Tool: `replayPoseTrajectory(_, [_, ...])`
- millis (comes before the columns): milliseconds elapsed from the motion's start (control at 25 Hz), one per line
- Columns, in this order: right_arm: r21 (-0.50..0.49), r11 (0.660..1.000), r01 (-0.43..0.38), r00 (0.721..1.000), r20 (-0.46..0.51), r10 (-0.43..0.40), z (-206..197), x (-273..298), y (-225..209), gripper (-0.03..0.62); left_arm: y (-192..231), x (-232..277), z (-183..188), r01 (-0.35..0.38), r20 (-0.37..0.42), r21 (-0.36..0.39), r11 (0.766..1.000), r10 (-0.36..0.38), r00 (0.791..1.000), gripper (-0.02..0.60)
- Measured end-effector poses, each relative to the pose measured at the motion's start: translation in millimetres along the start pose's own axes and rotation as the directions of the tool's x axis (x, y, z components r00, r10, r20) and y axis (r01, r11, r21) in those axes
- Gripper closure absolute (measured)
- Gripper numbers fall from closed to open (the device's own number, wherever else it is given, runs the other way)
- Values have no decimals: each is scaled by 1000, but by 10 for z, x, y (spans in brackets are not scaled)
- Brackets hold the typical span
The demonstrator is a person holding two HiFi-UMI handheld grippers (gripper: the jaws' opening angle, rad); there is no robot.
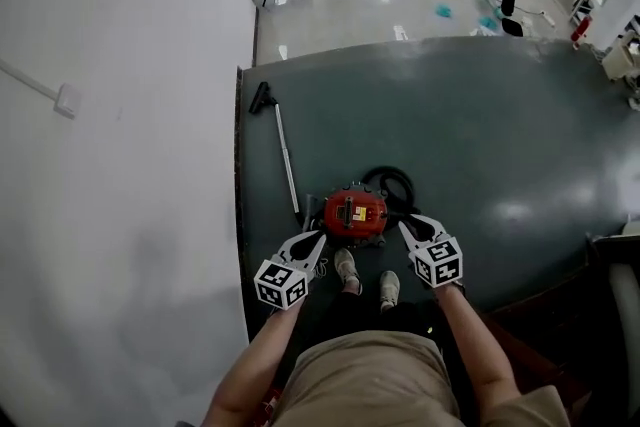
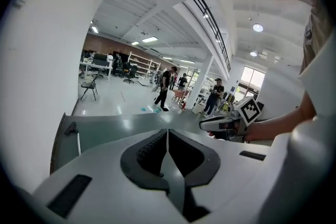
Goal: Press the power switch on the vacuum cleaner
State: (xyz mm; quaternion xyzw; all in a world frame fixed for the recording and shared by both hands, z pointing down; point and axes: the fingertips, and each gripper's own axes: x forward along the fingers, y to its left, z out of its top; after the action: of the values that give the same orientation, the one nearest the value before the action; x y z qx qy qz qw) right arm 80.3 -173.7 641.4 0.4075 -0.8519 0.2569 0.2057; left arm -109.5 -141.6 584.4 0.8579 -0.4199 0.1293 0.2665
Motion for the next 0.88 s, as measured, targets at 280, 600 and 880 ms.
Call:
replayPoseTrajectory(280, [21,994,106,981,-164,-101,-602,1078,-304,534,768,553,-568,57,-178,29,998,-51,983,577])
replayPoseTrajectory(600, [-72,987,145,931,-327,-161,-1341,2072,-628,534,1426,1236,-804,102,-310,45,994,-83,947,577])
replayPoseTrajectory(880, [-132,989,68,885,-449,-121,-2236,2574,-722,507,1543,1638,-1009,149,-328,50,988,-125,937,577])
